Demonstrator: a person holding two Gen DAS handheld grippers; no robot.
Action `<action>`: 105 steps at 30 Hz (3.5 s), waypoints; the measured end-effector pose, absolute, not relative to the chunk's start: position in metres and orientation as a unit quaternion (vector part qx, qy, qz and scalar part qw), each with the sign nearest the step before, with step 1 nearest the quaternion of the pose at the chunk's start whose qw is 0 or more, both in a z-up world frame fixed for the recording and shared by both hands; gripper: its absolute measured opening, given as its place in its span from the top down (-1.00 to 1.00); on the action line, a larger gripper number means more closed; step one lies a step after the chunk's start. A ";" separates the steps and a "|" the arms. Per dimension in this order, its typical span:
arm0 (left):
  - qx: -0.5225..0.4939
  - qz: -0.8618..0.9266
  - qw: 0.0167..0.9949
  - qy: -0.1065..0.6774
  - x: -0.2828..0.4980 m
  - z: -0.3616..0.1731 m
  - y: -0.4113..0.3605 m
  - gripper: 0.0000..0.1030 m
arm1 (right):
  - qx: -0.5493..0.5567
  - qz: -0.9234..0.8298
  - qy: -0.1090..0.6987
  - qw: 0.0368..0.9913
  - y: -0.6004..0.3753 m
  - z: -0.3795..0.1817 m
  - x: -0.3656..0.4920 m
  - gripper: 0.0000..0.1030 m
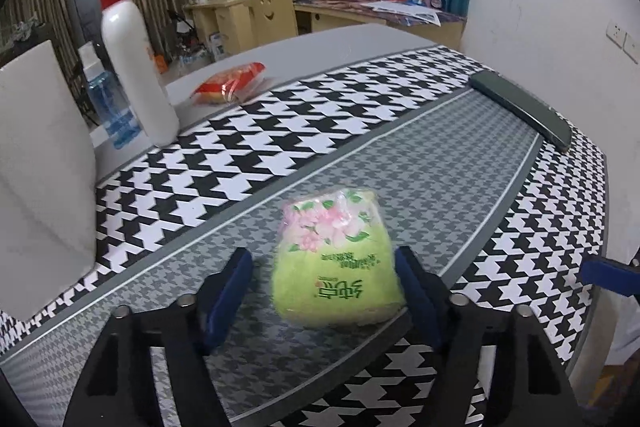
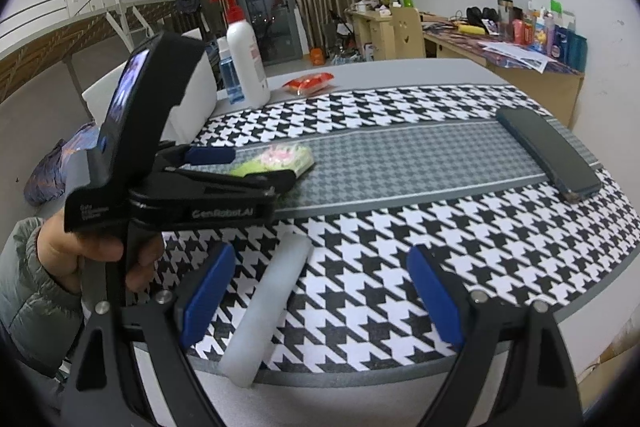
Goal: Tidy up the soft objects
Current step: 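Grasp the green tissue pack with the left tool while the right tool grasps the white foam roller, then carry the tissue pack and the foam roller up toward the white foam box with both tools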
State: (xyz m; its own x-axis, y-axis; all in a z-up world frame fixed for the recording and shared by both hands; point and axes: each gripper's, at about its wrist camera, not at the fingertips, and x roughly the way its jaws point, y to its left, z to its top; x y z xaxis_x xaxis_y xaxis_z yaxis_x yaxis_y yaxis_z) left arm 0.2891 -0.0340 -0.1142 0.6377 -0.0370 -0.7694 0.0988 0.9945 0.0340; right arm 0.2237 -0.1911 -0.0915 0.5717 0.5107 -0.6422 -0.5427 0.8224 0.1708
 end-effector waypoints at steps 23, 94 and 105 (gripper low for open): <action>-0.001 -0.045 0.919 0.391 0.265 -0.101 -0.019 -0.02 | -0.040 0.287 0.374 0.881 -0.173 -0.102 0.206 -0.76; -0.006 -0.042 0.951 0.306 0.219 -0.043 -0.019 -0.02 | -0.008 0.250 0.341 0.906 -0.172 -0.055 0.220 0.78; 0.003 -0.040 0.955 0.293 0.208 -0.030 -0.019 -0.02 | -0.012 0.262 0.308 0.914 -0.171 -0.037 0.216 0.78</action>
State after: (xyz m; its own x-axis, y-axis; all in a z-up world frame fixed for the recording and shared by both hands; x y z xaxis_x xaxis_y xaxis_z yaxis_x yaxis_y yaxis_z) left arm 0.2077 -0.0186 -0.0298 0.8257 -0.0747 -0.5592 0.0779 0.9968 -0.0182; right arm 0.2161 -0.1714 -0.0370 0.6726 0.4713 -0.5706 -0.4867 0.8625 0.1387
